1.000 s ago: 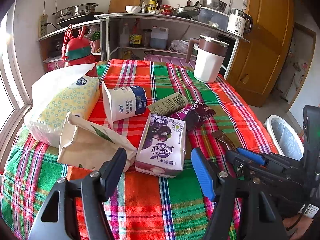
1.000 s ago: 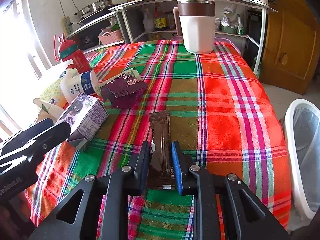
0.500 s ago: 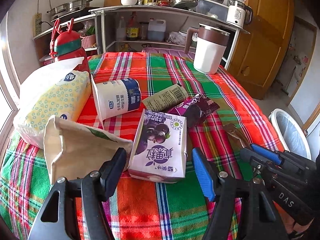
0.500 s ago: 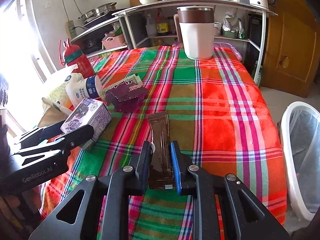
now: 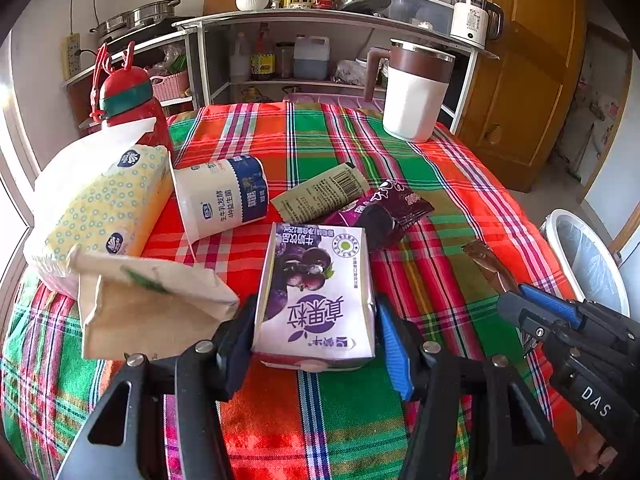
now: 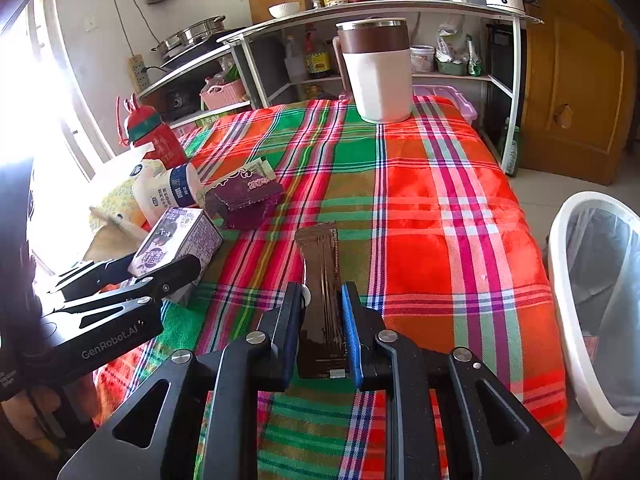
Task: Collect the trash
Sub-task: 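Grasp the purple milk carton with the left gripper while the right holds the bar, then carry the purple carton and chocolate bar over the bin and release both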
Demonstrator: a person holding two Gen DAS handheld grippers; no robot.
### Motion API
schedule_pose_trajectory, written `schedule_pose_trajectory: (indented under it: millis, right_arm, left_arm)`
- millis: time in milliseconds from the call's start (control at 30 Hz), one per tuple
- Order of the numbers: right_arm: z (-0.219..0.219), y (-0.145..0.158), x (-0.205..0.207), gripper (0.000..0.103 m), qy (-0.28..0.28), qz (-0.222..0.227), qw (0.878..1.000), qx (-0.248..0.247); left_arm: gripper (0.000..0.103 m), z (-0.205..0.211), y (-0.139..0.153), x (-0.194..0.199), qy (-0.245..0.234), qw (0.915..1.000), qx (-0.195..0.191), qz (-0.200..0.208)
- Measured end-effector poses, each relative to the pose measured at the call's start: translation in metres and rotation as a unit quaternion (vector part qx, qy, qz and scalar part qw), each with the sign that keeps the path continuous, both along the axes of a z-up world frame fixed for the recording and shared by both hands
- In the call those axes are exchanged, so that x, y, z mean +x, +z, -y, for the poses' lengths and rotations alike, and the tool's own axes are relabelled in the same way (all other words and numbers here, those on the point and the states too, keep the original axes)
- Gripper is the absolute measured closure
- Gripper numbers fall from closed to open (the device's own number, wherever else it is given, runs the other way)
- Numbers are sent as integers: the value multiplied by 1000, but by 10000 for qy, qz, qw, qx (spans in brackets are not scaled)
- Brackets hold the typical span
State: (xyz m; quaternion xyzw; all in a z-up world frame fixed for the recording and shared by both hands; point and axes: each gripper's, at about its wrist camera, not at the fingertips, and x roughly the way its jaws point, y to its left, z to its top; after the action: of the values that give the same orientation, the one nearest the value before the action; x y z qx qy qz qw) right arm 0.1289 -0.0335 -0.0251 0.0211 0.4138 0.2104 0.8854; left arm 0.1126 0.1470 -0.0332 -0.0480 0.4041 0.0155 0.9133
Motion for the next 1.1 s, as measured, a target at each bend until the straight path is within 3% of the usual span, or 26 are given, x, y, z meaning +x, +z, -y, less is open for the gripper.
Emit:
schedule_pose_trajectory:
  millis: [1100]
  right_arm:
    - [75, 35, -27, 82, -579, 458, 9969, 280]
  left_arm:
    - [45, 85, 45, -28, -784, 9952, -59, 578]
